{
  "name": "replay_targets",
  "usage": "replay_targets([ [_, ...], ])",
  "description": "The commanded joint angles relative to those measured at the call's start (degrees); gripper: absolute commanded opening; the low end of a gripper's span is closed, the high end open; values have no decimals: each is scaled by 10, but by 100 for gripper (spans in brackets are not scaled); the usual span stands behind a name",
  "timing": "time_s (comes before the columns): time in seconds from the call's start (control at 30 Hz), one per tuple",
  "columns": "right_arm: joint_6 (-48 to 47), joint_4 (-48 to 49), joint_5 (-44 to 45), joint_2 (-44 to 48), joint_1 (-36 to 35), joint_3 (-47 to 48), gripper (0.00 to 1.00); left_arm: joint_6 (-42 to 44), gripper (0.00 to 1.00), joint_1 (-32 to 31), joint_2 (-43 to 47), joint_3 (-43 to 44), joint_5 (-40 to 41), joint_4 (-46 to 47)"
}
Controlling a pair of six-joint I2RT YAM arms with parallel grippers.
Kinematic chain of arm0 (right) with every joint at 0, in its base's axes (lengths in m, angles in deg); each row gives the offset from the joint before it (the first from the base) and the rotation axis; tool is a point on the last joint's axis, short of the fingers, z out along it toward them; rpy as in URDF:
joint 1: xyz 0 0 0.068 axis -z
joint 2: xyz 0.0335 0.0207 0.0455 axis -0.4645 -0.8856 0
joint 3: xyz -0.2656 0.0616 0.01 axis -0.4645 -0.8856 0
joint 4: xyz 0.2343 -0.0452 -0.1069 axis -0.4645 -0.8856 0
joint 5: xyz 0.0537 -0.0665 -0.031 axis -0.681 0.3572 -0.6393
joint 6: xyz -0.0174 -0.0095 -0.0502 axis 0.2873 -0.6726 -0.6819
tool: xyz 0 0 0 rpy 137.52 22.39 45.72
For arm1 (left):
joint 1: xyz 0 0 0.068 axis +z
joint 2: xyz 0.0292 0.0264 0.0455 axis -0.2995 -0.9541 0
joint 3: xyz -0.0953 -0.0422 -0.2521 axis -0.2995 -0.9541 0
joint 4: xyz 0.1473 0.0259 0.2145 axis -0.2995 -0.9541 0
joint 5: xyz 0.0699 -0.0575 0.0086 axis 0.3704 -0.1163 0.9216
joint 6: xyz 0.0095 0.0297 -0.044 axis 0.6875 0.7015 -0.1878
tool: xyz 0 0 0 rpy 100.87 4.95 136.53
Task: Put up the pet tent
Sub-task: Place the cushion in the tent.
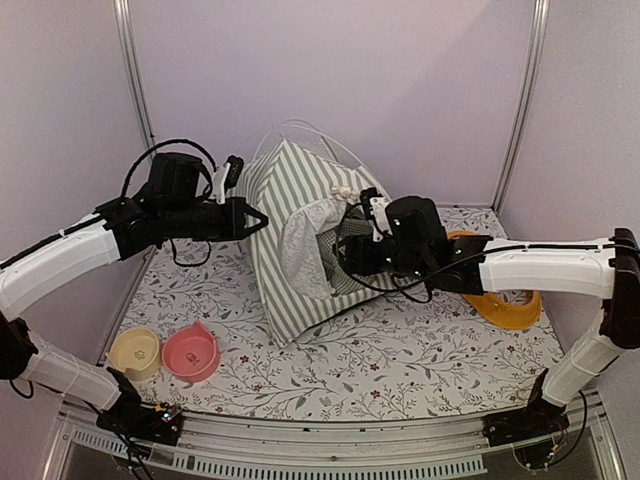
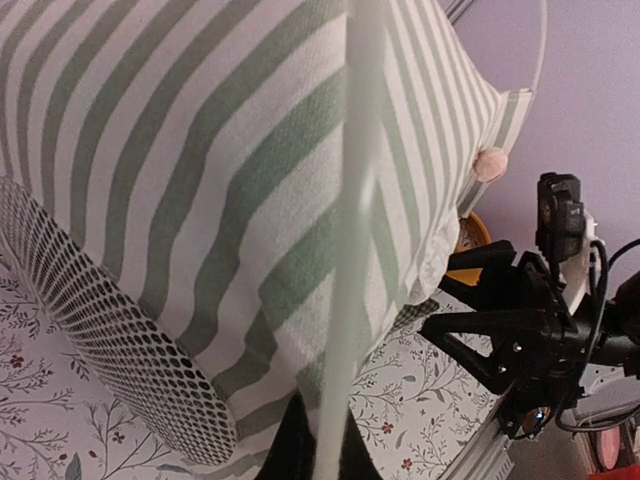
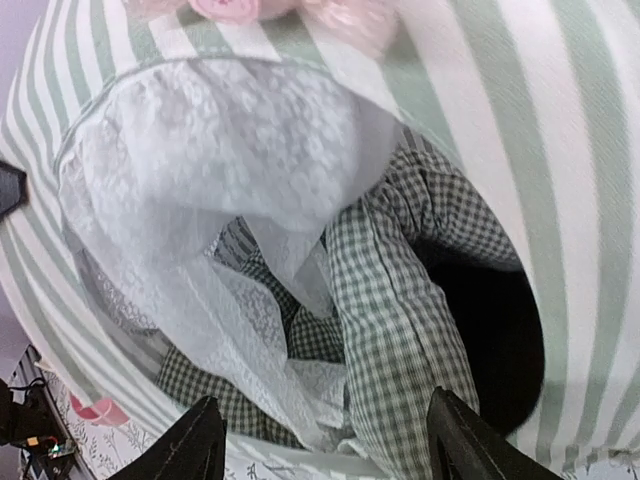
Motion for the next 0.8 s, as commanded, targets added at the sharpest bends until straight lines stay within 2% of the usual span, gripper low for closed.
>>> replay_targets([
  [0.0, 14, -32, 47, -116, 26, 110, 69, -36, 0, -9, -8, -3, -3, 15],
  [0.13, 68, 30, 22, -162, 69, 98, 72, -45, 0, -14, -3, -6, 7, 23],
  [0.23, 73, 11, 2, -228, 72, 137, 74, -61, 0, -16, 3, -21, 16, 44],
  [0.3, 74, -8, -14, -268, 70, 151, 69, -73, 0, -17, 7, -33, 21, 62],
  [0.37, 82, -5, -18, -290, 63, 135, 42, -86, 0, -19, 15, -45, 33, 80],
  [0.4, 85, -6, -15, -296, 62, 123, 25, -93, 0, -18, 21, -54, 37, 91],
  [0.47, 90, -13, 5, -301, 60, 102, 9, -108, 0, -20, 29, -69, 46, 112],
  [0.57, 81, -30, 71, -291, 50, 79, 0, -132, 0, -20, 39, -92, 51, 144],
  [0.63, 64, -13, 119, -264, 26, 51, 0, -146, 0, -22, 47, -103, 64, 161],
  [0.77, -59, 147, 194, -190, -76, -46, 0, -171, 0, -22, 72, -129, 105, 189],
])
